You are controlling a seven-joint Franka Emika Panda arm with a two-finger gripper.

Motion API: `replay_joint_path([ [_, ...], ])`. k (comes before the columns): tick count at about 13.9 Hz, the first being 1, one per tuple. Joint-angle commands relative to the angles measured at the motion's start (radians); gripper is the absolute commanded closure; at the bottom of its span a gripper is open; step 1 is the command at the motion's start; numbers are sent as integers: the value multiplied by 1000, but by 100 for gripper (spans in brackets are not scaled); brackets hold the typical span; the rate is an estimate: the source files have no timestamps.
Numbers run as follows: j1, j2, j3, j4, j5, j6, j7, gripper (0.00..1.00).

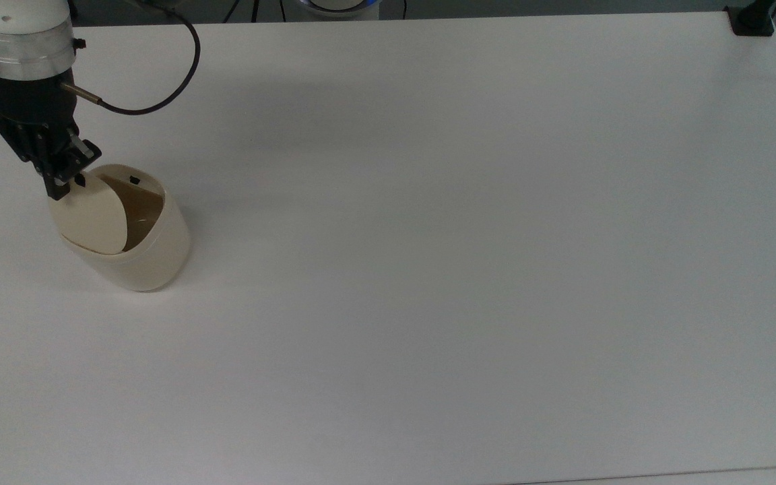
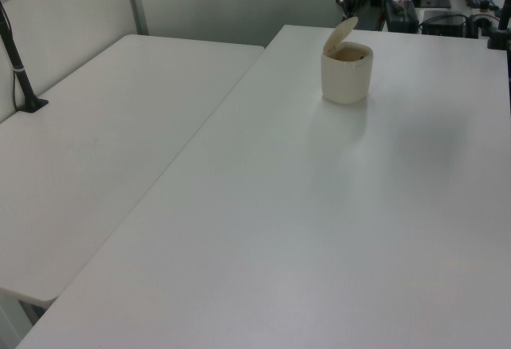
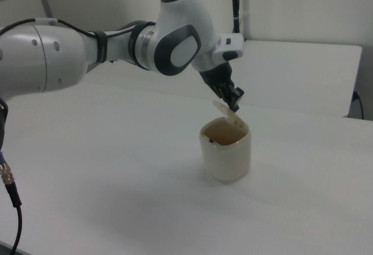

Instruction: Close the trash bin

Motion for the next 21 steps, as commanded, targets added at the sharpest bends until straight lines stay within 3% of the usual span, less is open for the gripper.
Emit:
replay_joint_path([
  [1,7,-20,8,-22,5,-125,-30,100],
  [6,33,-5,8,-79,5,-185,-56,100],
  [15,42,-6,10,-27,5,-240,-50,99],
  [19,135,-63,8,33,2,-372,-55,98],
  [21,212,-126,8,24,-8,-443,-86,89],
])
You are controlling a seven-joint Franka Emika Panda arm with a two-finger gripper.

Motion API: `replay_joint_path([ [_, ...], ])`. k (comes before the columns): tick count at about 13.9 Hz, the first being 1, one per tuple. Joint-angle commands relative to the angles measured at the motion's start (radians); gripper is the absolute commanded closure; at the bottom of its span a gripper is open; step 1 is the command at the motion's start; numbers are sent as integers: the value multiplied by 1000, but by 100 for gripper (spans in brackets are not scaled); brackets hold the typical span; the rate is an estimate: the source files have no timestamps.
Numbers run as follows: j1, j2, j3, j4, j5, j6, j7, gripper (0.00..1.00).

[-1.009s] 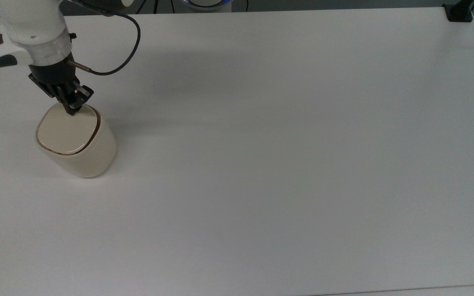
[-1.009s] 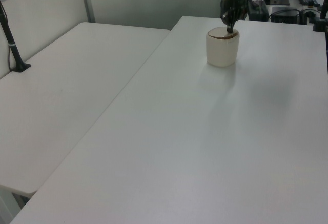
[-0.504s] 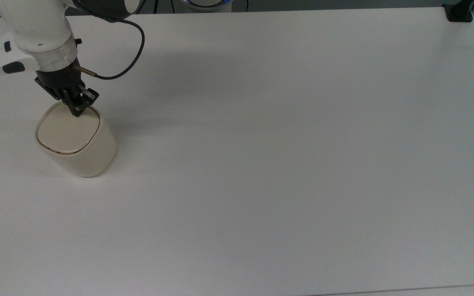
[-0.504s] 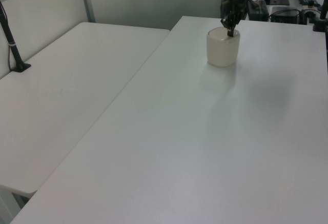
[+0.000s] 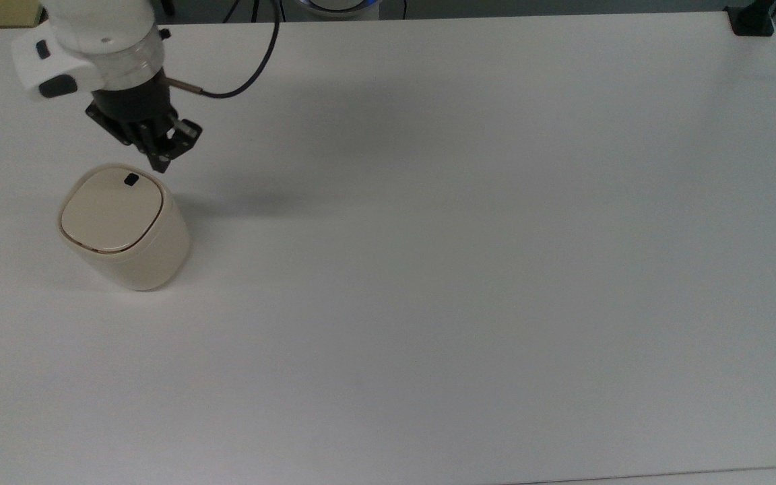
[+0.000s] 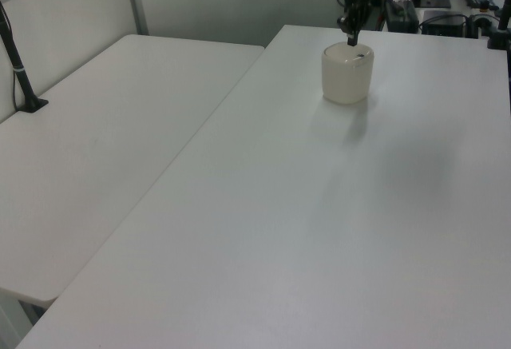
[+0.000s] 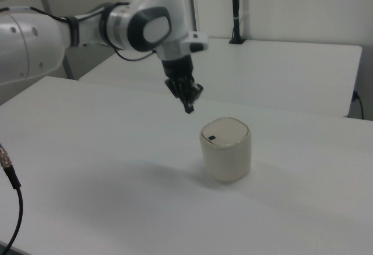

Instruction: Close the trash bin

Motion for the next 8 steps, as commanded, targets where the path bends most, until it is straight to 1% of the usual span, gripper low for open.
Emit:
replay_joint_path([
  [1,120,-107,-10,-21,-7,-127,-74,88],
  [2,140,-129,-10,-21,-7,-156,-83,87],
  [3,162,-152,-10,-24,-7,-181,-85,83],
  [5,206,-195,-10,-47,-6,-201,-83,80],
  [6,222,-219,-10,-59,-6,-217,-80,76],
  [7,229,-238,-8,-64,-3,-236,-77,71],
  [8,237,-255,-7,-64,0,-260,-74,60],
])
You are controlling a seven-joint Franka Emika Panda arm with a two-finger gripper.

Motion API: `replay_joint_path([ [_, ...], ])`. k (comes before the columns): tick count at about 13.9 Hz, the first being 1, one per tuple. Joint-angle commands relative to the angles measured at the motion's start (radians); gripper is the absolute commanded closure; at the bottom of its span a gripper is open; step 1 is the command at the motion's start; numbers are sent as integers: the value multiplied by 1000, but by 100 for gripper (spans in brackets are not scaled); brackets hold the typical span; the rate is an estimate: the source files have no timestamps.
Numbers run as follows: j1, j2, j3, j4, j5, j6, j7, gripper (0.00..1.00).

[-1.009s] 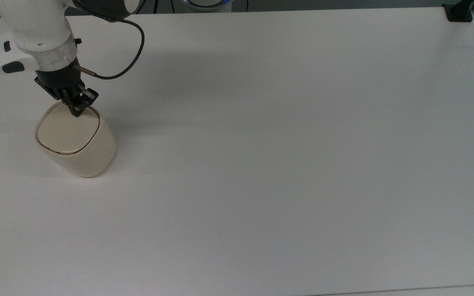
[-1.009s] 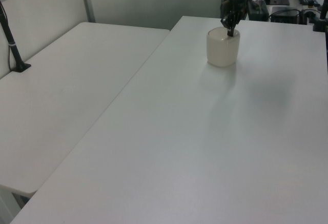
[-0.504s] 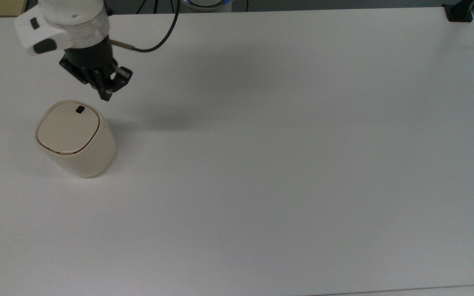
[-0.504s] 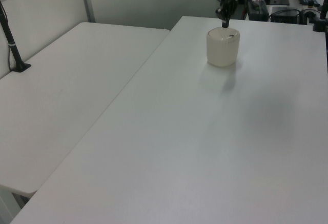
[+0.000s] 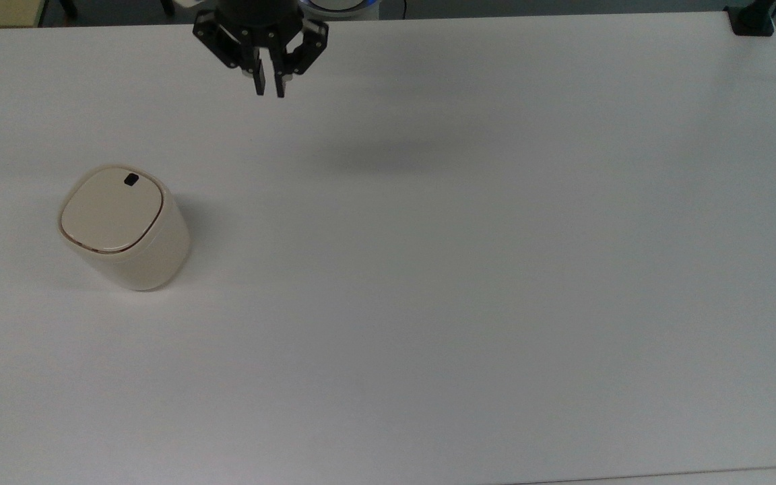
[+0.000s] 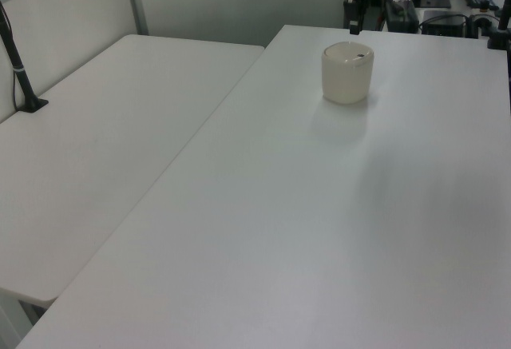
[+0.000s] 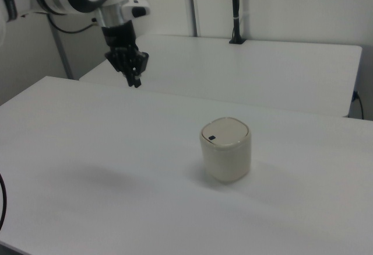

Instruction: Close the trash bin

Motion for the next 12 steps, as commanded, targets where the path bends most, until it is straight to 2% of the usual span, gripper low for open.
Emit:
replay_joint_path([
  [1,38,-93,-9,-62,1,-68,-23,41],
  [2,38,-98,-9,-62,1,-82,-23,18],
  [3,38,-98,-9,-61,1,-93,-23,7],
  [4,38,-98,-7,-61,-1,-101,-23,0],
  [12,26,-96,0,-62,-4,-105,-23,0],
])
